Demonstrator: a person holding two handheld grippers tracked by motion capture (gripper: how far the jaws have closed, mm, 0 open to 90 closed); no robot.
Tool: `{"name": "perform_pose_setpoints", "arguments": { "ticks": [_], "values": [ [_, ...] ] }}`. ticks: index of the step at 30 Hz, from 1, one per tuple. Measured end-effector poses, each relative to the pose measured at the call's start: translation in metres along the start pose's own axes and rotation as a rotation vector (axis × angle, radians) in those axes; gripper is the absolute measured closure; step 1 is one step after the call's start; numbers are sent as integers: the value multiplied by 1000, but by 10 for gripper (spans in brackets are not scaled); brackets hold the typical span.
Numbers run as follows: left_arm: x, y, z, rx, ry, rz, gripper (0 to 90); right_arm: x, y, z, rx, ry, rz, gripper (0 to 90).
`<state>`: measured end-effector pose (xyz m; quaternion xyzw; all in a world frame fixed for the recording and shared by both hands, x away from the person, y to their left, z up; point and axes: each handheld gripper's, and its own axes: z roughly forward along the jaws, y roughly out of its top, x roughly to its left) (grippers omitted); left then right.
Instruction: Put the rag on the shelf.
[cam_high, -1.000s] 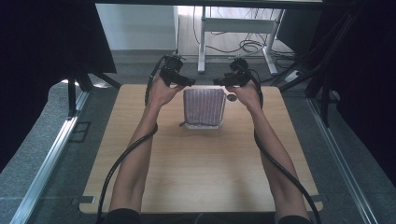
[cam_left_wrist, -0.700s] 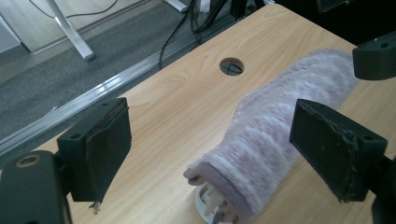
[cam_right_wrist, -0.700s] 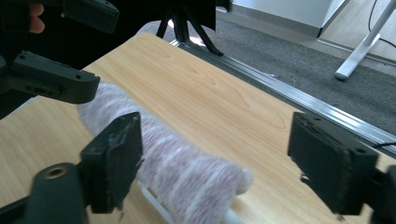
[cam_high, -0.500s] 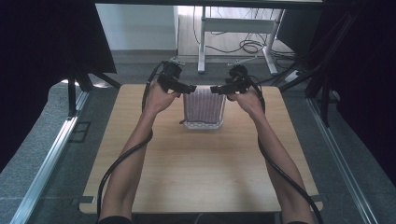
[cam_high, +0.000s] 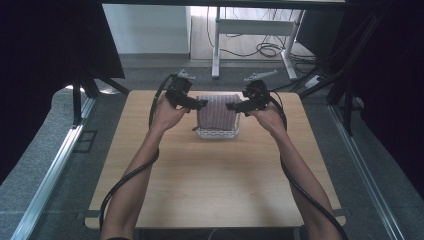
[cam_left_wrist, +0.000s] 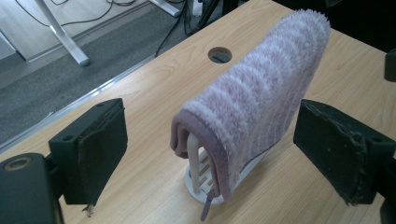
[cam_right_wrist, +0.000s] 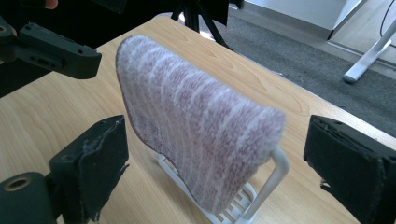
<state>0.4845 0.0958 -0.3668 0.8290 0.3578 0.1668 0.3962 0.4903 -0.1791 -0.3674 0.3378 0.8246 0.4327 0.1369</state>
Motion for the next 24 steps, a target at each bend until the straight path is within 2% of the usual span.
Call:
{"name": "perform_pose_setpoints", "arguments": {
  "ticks": [8, 12, 24],
  "values": [
    [-10, -17, -7, -9, -3, 21, 95, 8, -14, -6, 0, 10, -12, 57],
    [-17, -29, -10, -8, -15, 28, 95, 13, -24, -8, 14, -5, -26, 0],
    [-33, -62, -16, -16, -36, 22, 95, 27, -52, -15, 24, 10, -46, 0]
  ]
}}
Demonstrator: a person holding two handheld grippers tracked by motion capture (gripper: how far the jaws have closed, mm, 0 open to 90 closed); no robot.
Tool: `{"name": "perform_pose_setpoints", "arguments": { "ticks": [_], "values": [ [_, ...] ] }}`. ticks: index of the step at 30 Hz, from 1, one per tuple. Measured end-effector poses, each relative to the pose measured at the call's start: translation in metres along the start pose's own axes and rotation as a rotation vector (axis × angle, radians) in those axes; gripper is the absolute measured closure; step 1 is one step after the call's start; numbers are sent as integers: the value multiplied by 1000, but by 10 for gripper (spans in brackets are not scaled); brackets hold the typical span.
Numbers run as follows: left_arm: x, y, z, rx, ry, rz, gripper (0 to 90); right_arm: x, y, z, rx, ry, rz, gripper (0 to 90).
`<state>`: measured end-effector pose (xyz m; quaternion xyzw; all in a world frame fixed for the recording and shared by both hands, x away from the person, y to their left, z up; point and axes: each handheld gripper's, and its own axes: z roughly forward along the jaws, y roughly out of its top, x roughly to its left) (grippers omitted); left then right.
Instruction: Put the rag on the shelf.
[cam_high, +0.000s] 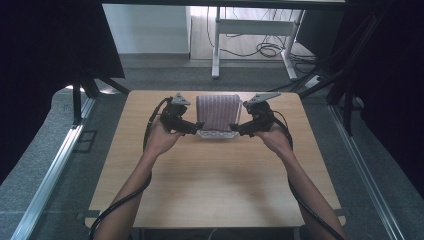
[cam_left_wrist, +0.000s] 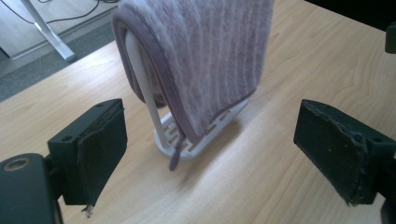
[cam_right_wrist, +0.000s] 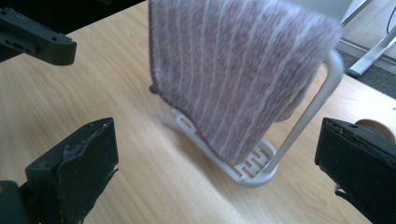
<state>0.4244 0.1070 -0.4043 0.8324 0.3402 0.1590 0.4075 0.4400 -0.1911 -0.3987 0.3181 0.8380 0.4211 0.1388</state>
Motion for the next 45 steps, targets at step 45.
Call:
{"name": "perform_pose_setpoints", "arguments": {
  "ticks": [45],
  "values": [
    [-72, -147, 34, 135, -3, 39, 96, 47, -139, 38, 153, 24, -34, 0]
  ]
}}
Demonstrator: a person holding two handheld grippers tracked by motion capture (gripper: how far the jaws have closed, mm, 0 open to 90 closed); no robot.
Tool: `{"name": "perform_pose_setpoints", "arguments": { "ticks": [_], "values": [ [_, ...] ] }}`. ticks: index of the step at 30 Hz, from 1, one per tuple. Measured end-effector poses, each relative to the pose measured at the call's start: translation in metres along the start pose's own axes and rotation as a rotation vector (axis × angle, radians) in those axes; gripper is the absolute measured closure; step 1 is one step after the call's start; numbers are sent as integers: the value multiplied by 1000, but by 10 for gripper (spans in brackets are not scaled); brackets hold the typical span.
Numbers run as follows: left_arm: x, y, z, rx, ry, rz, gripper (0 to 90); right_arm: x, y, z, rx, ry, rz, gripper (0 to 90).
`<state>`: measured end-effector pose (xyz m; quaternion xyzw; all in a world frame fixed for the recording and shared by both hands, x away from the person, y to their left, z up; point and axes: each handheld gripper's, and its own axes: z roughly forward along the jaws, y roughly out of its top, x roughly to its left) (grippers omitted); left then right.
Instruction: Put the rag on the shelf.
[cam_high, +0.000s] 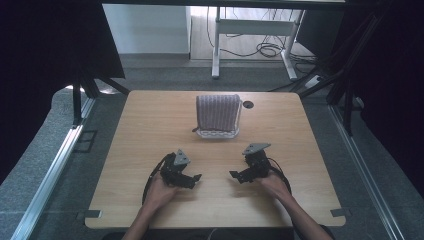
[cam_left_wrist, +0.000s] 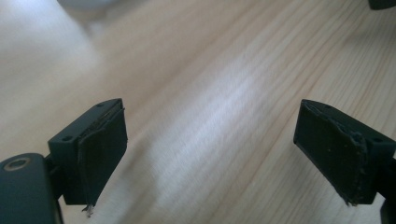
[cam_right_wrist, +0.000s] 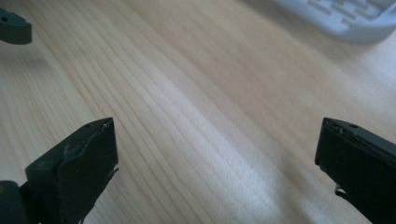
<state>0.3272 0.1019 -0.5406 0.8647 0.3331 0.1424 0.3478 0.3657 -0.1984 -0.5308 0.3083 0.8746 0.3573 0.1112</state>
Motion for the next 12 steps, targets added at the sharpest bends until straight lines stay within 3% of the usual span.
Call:
{"name": "perform_pose_setpoints", "arguments": {
  "ticks": [5, 6, 9, 12],
  "values": [
    [-1, -2, 2, 6, 14, -6, 97, -1, -10, 8, 22, -25, -19, 0],
    [-1, -2, 3, 6, 16, -9, 97, -1, -12, 8, -1, -23, -16, 0],
    [4, -2, 3, 18, -1, -61, 97, -2, -11, 9, -1, -21, -16, 0],
    [5, -2, 3, 19, 16, -78, 96, -2, -11, 9, -1, -21, -16, 0]
  ]
}}
